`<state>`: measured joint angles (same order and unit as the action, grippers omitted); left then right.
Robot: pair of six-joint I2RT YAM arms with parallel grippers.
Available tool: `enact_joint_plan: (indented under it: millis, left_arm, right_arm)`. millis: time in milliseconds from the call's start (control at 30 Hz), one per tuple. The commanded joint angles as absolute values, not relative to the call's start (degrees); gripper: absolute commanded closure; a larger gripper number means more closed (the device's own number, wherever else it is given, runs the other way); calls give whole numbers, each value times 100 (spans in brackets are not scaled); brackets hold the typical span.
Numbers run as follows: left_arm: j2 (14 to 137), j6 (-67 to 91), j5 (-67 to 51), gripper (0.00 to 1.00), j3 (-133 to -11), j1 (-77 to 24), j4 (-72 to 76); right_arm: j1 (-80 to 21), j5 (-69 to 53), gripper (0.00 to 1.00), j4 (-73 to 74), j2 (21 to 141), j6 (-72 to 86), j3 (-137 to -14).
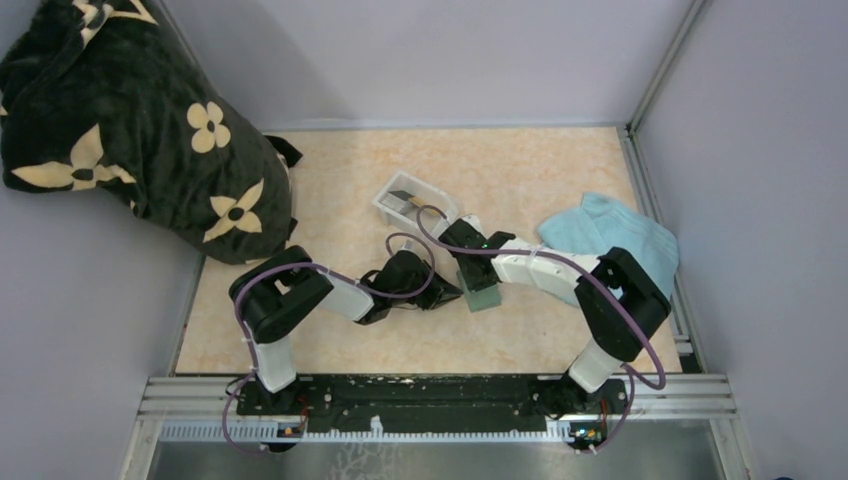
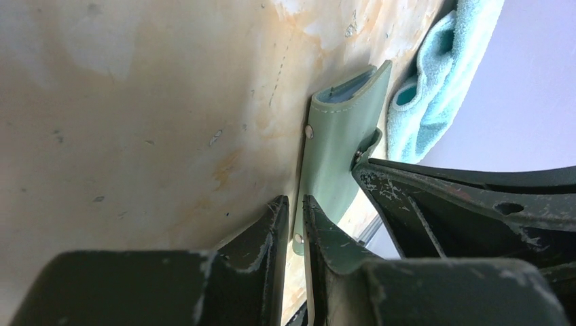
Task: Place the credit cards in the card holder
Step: Close the card holder at the center of the board.
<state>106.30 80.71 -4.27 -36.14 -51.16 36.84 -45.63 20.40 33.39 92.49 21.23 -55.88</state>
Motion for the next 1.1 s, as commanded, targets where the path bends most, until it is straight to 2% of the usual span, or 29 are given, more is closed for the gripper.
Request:
enact_joint_plan:
  millis: [0, 500, 1067]
  left_arm:
    - [10821, 7577, -155, 78, -3522, -5177, 2220]
    - [10624, 7150, 2, 78, -3884, -5252, 1392]
    - [10361, 6014, 766, 77, -5402, -5311, -116]
  right_arm:
    - [-4338, 1642, 100, 3012, 9029, 2237, -5466]
    - [-3406, 505, 100, 2325, 8843, 2394, -4803]
    - [-2852, -339, 100, 2038, 9554, 2729, -4799]
